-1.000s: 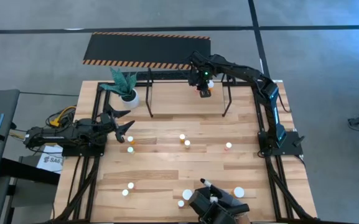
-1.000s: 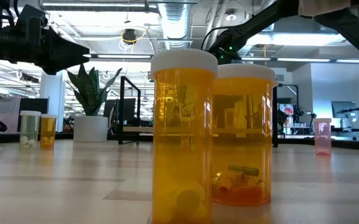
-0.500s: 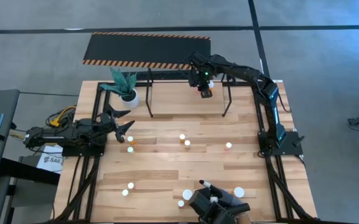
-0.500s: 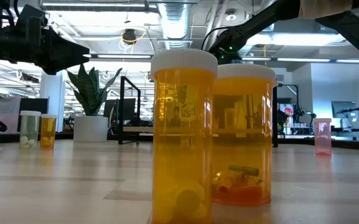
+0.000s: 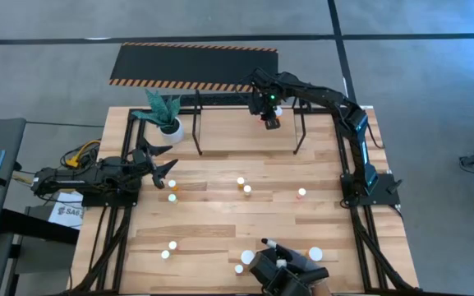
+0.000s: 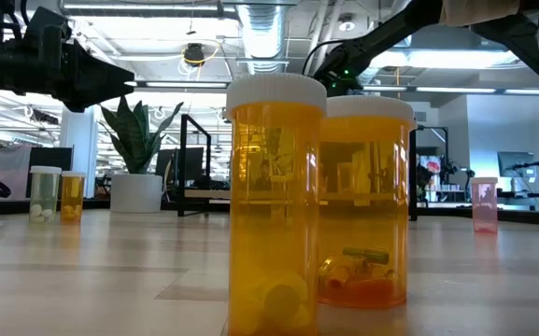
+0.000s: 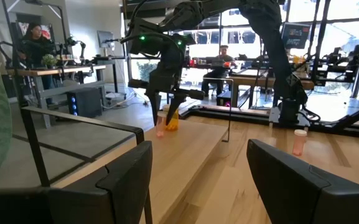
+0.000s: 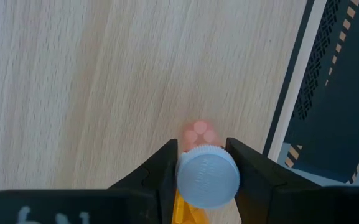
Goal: Pick and place medicine bottles onto shelf by color
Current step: Put the top right small pink pill bottle on the shelf
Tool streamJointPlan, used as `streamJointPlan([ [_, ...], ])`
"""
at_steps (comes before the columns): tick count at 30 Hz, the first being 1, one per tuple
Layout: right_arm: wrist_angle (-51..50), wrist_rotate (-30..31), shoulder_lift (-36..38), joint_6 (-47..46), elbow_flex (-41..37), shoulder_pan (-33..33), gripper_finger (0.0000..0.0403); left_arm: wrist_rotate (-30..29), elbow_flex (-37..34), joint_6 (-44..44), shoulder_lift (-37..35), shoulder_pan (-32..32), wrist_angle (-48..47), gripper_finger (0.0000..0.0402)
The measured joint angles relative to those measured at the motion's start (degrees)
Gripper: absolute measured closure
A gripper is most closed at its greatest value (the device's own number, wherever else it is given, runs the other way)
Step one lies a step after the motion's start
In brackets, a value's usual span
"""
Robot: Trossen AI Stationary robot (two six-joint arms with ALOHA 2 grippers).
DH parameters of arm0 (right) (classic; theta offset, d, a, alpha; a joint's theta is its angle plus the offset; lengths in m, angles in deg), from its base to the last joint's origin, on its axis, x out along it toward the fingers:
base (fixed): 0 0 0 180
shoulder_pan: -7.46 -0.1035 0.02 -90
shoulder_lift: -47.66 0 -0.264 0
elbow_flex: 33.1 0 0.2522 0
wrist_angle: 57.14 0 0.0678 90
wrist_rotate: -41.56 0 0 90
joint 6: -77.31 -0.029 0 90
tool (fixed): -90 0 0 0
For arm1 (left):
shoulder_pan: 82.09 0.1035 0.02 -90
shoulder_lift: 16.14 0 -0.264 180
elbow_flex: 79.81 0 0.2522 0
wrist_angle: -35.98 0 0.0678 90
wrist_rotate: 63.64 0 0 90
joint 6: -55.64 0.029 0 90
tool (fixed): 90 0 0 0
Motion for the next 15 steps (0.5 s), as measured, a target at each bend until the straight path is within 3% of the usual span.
streamJointPlan([
  [15,-0.1,-1.0,0.0,0.5,0.0,-0.1,0.0251,0.0,0.0,0.0,0.0,0.0,0.0,0.0152],
])
